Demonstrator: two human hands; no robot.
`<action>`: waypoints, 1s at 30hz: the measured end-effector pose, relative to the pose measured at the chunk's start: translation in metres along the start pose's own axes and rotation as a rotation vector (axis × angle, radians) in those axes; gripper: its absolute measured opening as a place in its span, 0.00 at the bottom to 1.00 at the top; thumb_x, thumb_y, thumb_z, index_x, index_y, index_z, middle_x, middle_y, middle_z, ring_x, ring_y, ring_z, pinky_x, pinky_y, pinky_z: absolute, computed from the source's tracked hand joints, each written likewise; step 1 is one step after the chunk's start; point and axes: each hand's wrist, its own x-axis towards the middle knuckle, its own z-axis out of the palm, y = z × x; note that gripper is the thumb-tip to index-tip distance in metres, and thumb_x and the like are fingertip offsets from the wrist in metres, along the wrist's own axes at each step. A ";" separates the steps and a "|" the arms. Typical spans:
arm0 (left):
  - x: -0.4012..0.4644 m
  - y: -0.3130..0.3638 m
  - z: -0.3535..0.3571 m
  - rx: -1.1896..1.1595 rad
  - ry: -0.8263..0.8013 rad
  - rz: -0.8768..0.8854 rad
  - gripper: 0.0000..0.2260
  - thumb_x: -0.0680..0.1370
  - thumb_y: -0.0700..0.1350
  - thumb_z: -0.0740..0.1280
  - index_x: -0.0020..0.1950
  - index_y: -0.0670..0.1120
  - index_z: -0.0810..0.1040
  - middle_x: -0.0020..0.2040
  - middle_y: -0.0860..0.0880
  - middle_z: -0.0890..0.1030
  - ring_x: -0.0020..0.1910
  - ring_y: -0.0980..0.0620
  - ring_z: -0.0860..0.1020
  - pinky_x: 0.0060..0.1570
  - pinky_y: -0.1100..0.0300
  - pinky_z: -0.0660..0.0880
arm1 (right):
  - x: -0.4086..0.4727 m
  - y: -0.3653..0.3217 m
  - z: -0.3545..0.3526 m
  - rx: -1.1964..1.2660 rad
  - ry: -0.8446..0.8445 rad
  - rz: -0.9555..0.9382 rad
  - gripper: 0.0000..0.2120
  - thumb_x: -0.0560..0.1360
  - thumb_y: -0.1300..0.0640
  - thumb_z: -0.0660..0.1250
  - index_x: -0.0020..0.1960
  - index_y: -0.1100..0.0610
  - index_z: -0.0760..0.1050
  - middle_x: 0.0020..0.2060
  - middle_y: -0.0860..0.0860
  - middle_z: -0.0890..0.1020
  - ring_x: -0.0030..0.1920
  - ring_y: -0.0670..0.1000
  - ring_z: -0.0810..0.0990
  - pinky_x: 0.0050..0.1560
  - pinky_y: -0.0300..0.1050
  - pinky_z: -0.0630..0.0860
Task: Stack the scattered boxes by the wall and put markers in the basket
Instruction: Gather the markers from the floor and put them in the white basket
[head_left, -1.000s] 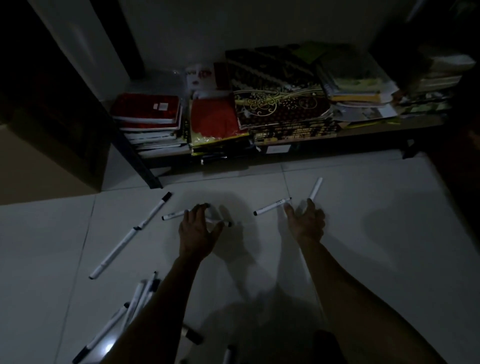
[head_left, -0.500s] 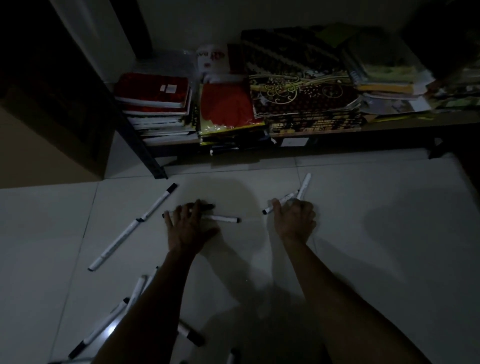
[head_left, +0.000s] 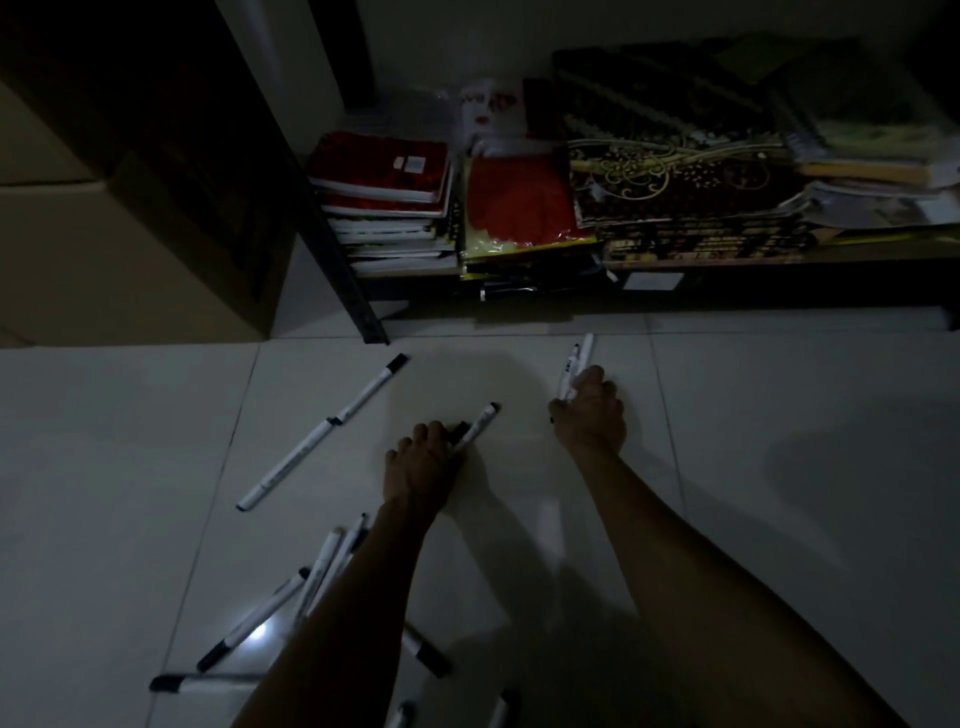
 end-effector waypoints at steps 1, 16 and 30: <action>0.000 0.000 0.001 -0.008 -0.028 -0.005 0.16 0.83 0.54 0.55 0.67 0.48 0.68 0.62 0.44 0.72 0.59 0.41 0.73 0.57 0.49 0.70 | 0.000 -0.002 0.001 0.021 -0.015 -0.001 0.24 0.75 0.55 0.71 0.66 0.58 0.65 0.60 0.59 0.75 0.56 0.61 0.77 0.52 0.53 0.78; -0.021 -0.010 -0.014 -0.576 -0.093 -0.049 0.14 0.85 0.45 0.54 0.67 0.39 0.65 0.56 0.35 0.77 0.51 0.36 0.78 0.52 0.45 0.76 | -0.040 -0.009 0.036 -0.052 -0.277 -0.050 0.20 0.83 0.51 0.56 0.68 0.64 0.63 0.65 0.62 0.71 0.60 0.62 0.76 0.55 0.51 0.73; -0.044 0.012 -0.026 -0.723 0.031 -0.077 0.23 0.82 0.56 0.59 0.68 0.40 0.72 0.64 0.39 0.78 0.57 0.44 0.78 0.52 0.59 0.74 | -0.084 -0.001 0.033 0.361 -0.319 -0.045 0.19 0.83 0.43 0.52 0.60 0.57 0.70 0.42 0.50 0.77 0.38 0.48 0.77 0.33 0.41 0.72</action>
